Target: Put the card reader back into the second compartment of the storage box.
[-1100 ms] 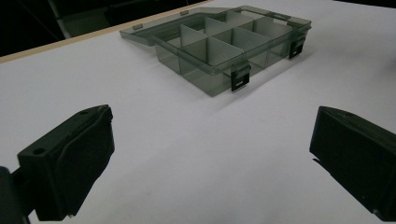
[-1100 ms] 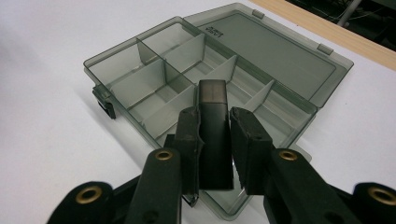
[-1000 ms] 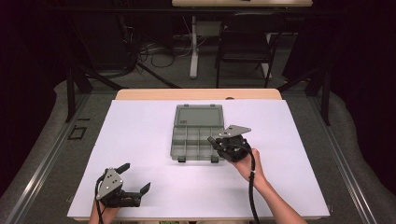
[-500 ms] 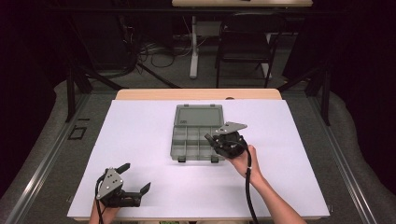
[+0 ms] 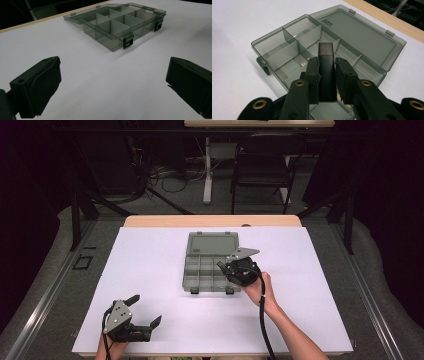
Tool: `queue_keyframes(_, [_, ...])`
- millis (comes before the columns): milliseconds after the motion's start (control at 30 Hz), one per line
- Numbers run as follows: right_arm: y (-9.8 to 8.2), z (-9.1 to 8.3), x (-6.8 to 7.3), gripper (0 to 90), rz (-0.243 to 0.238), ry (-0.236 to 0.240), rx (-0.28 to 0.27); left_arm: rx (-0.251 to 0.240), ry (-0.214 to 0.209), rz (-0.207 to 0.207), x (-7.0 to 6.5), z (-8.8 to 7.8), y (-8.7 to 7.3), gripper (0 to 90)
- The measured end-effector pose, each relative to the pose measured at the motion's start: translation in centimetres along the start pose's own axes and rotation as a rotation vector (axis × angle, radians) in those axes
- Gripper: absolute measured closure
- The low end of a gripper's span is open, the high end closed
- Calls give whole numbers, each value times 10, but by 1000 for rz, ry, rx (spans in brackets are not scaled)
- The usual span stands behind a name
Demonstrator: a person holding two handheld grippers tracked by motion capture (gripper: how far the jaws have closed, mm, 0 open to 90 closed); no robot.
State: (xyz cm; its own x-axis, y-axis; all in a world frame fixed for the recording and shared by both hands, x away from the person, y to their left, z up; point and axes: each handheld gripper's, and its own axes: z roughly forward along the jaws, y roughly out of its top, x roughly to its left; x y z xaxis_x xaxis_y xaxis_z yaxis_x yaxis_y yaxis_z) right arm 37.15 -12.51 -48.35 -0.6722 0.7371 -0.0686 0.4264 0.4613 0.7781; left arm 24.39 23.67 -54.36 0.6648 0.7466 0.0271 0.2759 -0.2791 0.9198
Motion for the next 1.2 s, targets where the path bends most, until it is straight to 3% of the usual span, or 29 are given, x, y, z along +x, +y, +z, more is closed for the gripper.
queue_keyframes(533, [12, 11, 2, 733, -15, 1, 9, 1, 0, 1, 0, 0, 0, 1])
queue_keyframes(1200, [23, 29, 3, 732, 2, 10, 36, 2, -5, 1, 0, 0, 0, 1])
